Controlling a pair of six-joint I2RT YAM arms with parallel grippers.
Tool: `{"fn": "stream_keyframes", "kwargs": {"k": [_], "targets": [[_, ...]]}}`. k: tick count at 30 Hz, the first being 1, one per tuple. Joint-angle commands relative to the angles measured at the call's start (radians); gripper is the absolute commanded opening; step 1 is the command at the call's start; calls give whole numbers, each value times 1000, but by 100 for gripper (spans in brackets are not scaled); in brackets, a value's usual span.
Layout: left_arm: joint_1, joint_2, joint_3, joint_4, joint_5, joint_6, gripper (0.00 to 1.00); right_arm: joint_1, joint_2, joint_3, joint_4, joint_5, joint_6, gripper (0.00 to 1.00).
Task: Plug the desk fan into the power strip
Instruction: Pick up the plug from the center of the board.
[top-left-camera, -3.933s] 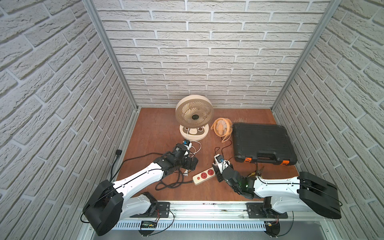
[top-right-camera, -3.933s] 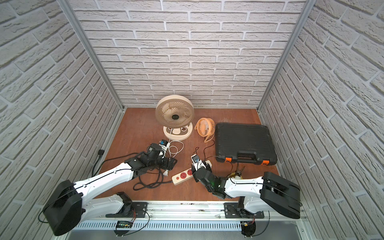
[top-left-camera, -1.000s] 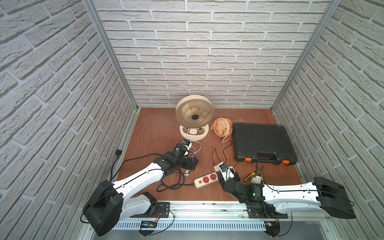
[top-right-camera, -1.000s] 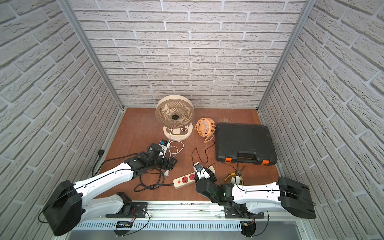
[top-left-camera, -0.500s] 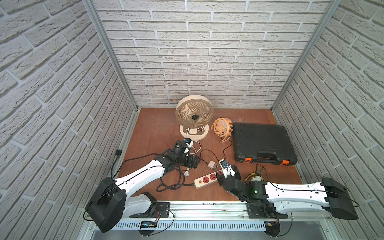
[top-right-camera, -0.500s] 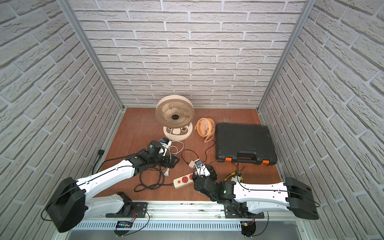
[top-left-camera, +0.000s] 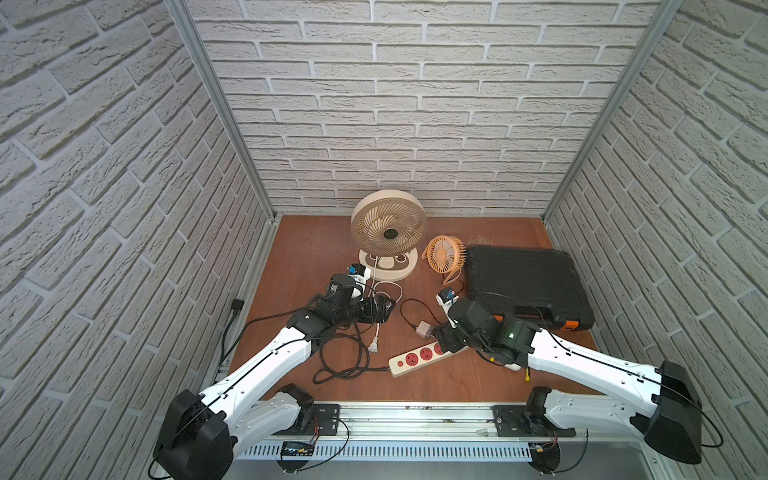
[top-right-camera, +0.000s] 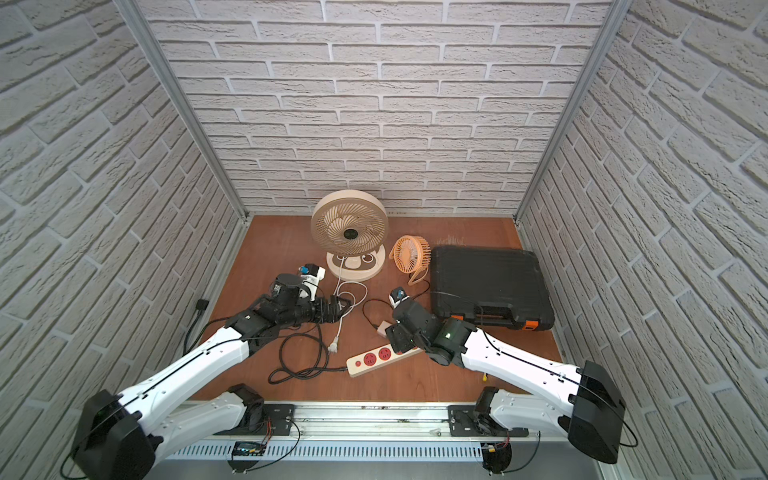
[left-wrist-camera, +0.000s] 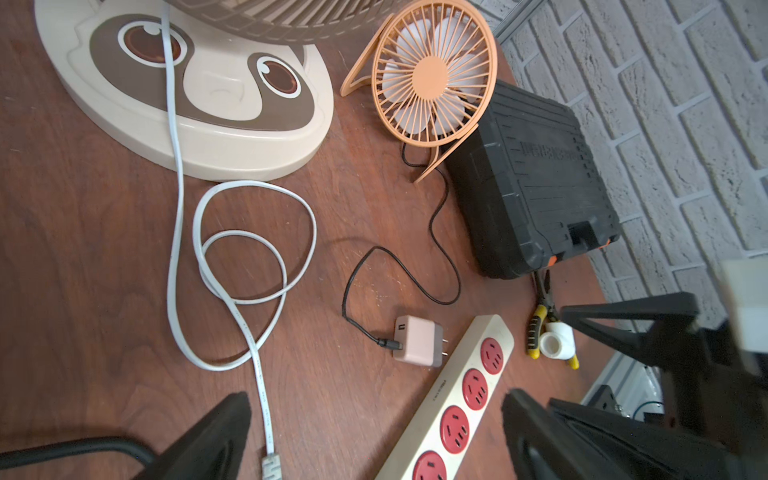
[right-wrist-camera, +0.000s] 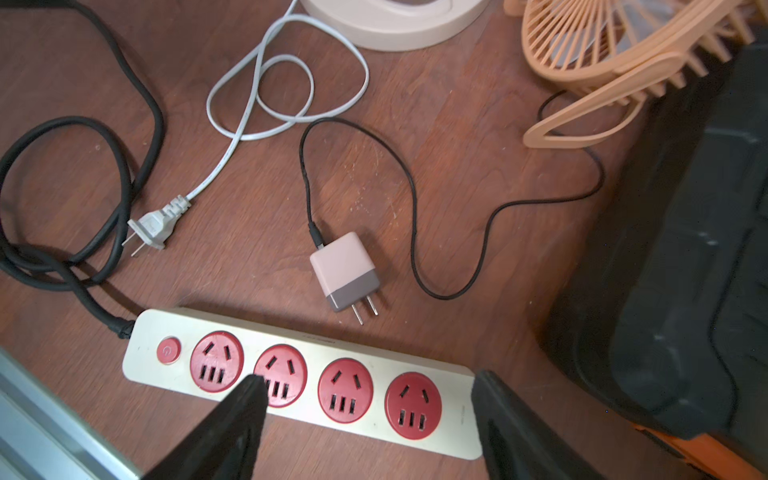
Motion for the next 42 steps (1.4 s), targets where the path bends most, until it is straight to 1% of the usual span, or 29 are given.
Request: {"fn": "stream_keyframes", "kwargs": {"k": [1, 5, 7, 11, 16, 22, 29, 33, 35, 36, 38, 39, 42], "targets": [[16, -32, -22, -19, 33, -34, 98, -32, 78, 35, -58, -155, -92, 81], [39, -61, -43, -28, 33, -48, 98, -46, 209, 65, -39, -184, -135, 78], [42, -71, -52, -32, 31, -49, 98, -46, 269, 85, -34, -178, -148, 75], [45, -77, -68, -28, 30, -55, 98, -46, 345, 109, 12, -150, -161, 75], [46, -61, -86, 1, 39, -62, 98, -55, 409, 137, 67, -113, -191, 75], [48, -35, -86, 18, 48, -59, 98, -79, 486, 158, 93, -132, -207, 70], [59, 6, -79, 34, 76, -57, 98, -91, 530, 133, 121, -131, -208, 67], [65, 34, -69, 50, 107, -57, 98, -97, 561, 129, 154, -136, -214, 62], [67, 46, -66, 62, 122, -59, 98, -97, 567, 126, 174, -140, -219, 56], [69, 55, -66, 72, 137, -61, 98, -98, 569, 126, 182, -142, -222, 51], [81, 78, -68, 105, 185, -74, 98, -98, 559, 124, 195, -148, -226, 40], [89, 90, -72, 124, 211, -83, 98, -98, 549, 121, 203, -150, -226, 32], [103, 116, -81, 181, 275, -106, 98, -97, 491, 104, 242, -166, -222, 14]]}}
